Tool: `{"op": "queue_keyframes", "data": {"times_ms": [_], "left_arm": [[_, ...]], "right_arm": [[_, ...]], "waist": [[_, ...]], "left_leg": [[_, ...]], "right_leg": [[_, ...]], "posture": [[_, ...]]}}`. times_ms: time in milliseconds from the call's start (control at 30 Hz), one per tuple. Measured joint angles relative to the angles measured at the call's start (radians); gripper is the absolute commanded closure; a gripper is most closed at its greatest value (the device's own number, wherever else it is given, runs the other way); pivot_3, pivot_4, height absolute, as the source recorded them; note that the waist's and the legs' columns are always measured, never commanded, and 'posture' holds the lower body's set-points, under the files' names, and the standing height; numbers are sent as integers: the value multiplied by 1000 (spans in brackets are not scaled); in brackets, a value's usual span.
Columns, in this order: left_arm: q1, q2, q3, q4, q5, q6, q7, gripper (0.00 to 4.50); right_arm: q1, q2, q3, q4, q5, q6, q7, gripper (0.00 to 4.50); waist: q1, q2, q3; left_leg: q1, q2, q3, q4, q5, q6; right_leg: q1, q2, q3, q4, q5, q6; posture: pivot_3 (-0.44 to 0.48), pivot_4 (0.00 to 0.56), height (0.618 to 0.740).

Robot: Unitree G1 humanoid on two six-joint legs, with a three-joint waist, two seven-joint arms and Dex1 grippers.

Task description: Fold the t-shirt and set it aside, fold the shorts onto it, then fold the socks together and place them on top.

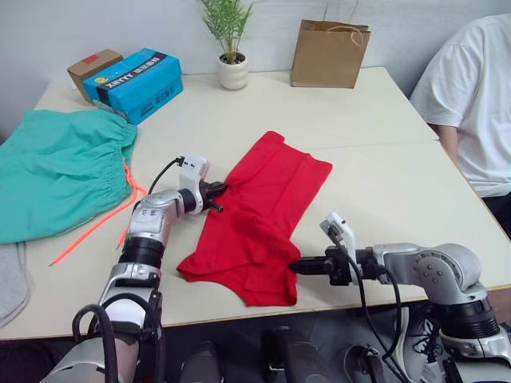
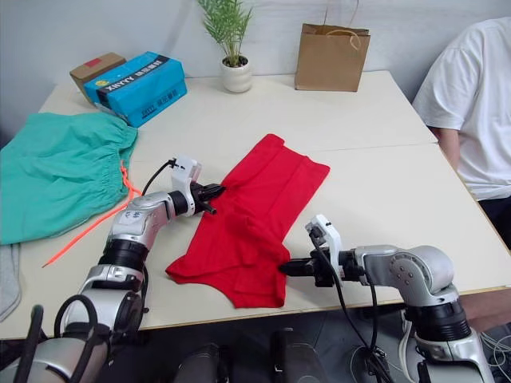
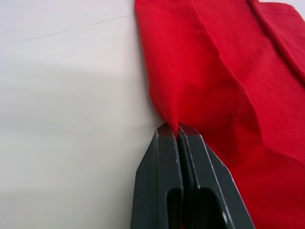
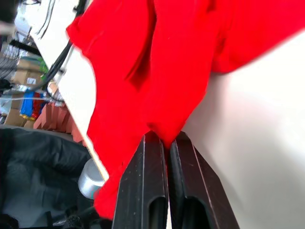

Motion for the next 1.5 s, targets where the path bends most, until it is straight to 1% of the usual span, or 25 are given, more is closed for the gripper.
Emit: {"op": "queue_keyframes", "data": {"times_ms": [100,167,267,367,500,567,600,633,700,800,867,900,933,967,1033,1067,1167,1233,1300,1367,1500], "left_arm": [[108,-19,60,-201,-39,119,96,4492],[197,-35,79,-359,-46,188,163,4492],[308,-71,99,-550,-49,263,254,4492],[378,-96,120,-638,-56,271,305,4492],[434,-93,118,-648,-55,182,306,4492],[453,-80,106,-634,-56,126,273,4500],[457,-70,98,-630,-56,109,256,4069],[467,-47,84,-629,-55,81,228,3888],[485,-4,65,-629,-51,33,179,3275],[526,79,51,-629,-32,-58,111,2360],[580,167,53,-628,9,-166,66,1698],[613,215,51,-629,35,-242,34,1427],[639,243,51,-630,48,-289,10,1080],[665,266,51,-633,59,-347,-14,793],[741,320,56,-631,78,-471,-66,128],[762,338,59,-626,86,-524,-86,20],[764,417,47,-588,131,-725,-152,20],[749,452,18,-556,159,-829,-192,20],[711,464,-36,-506,178,-923,-239,20],[647,471,-84,-463,181,-983,-287,20],[542,478,-162,-399,165,-1049,-389,20]], "right_arm": [[-45,-34,15,69,-42,-46,62,4500],[-78,-43,39,111,-70,-77,105,4500],[-112,-43,76,161,-115,-121,151,4500],[-128,-24,109,196,-144,-146,182,4500],[-152,-6,139,219,-173,-162,209,4500],[-160,-9,145,227,-180,-153,224,4022],[-160,-14,146,227,-173,-139,237,3841],[-160,-17,139,227,-148,-110,258,3549],[-157,-17,107,224,-125,-95,269,2831],[-126,-51,68,198,-151,-182,280,1829],[-94,-75,2,205,-158,-249,295,1107],[-80,-91,-25,219,-183,-318,301,771],[-60,-113,-40,227,-217,-387,311,404],[-25,-142,-40,230,-278,-523,338,75],[67,-191,-39,275,-437,-908,416,0],[91,-197,-37,313,-498,-1067,450,0],[106,-187,-14,405,-605,-1472,526,0],[105,-176,-9,467,-660,-1661,530,0],[104,-154,2,529,-715,-1853,526,0],[95,-119,25,549,-739,-1990,514,0],[66,-56,84,554,-780,-2141,490,0]], "waist": [[-3,0,0],[-5,0,0],[-1,0,0],[3,0,0],[8,1,1],[10,1,1],[14,1,1],[15,1,1],[17,1,1],[20,2,1],[19,2,1],[19,3,2],[20,3,2],[21,3,2],[24,4,2],[23,4,3],[18,6,4],[16,8,5],[17,9,6],[18,9,6],[15,9,6]], "left_leg": [[0,0,1,0,0,0],[0,0,1,0,-1,0],[0,0,0,0,-1,0],[-1,0,1,0,-1,0],[-1,0,0,0,-1,0],[-1,0,1,0,-1,1],[-1,0,1,0,-2,1],[-1,0,0,-1,-2,1],[-1,0,1,-1,-2,1],[-2,0,1,-1,-4,4],[-2,0,2,-2,-6,5],[-2,0,2,-2,-6,5],[-1,0,3,-2,-8,8],[-1,0,3,-2,-9,9],[-1,0,3,-3,-11,10],[-1,0,4,-3,-11,10],[1,0,6,-2,-11,10],[3,1,8,-2,-10,10],[3,1,8,-2,-10,10],[4,1,8,-1,-9,9],[5,2,9,-1,-8,5]], "right_leg": [[0,0,0,-1,0,0],[0,0,0,-2,0,0],[0,0,1,-3,0,0],[0,0,1,-3,0,0],[0,0,1,-4,0,0],[0,0,1,-5,0,0],[0,0,1,-5,0,0],[0,0,1,-5,0,0],[0,0,1,-6,0,0],[0,0,0,-8,0,0],[0,0,0,-9,0,0],[0,0,0,-9,0,0],[0,-1,1,-10,0,0],[0,-1,1,-10,0,0],[1,-1,0,-13,0,1],[1,-1,0,-13,0,1],[2,0,2,-12,1,2],[3,0,2,-12,2,1],[3,0,2,-12,2,1],[3,0,2,-11,2,1],[4,0,3,-10,2,1]], "posture": [[0,150,740],[0,150,740],[0,150,740],[0,150,740],[0,150,740],[0,150,740],[0,150,740],[0,150,740],[0,150,740],[0,150,740],[0,150,740],[0,150,740],[0,150,740],[0,150,740],[0,150,740],[0,150,740],[0,150,740],[0,150,740],[0,150,740],[0,150,740],[0,150,740]]}}
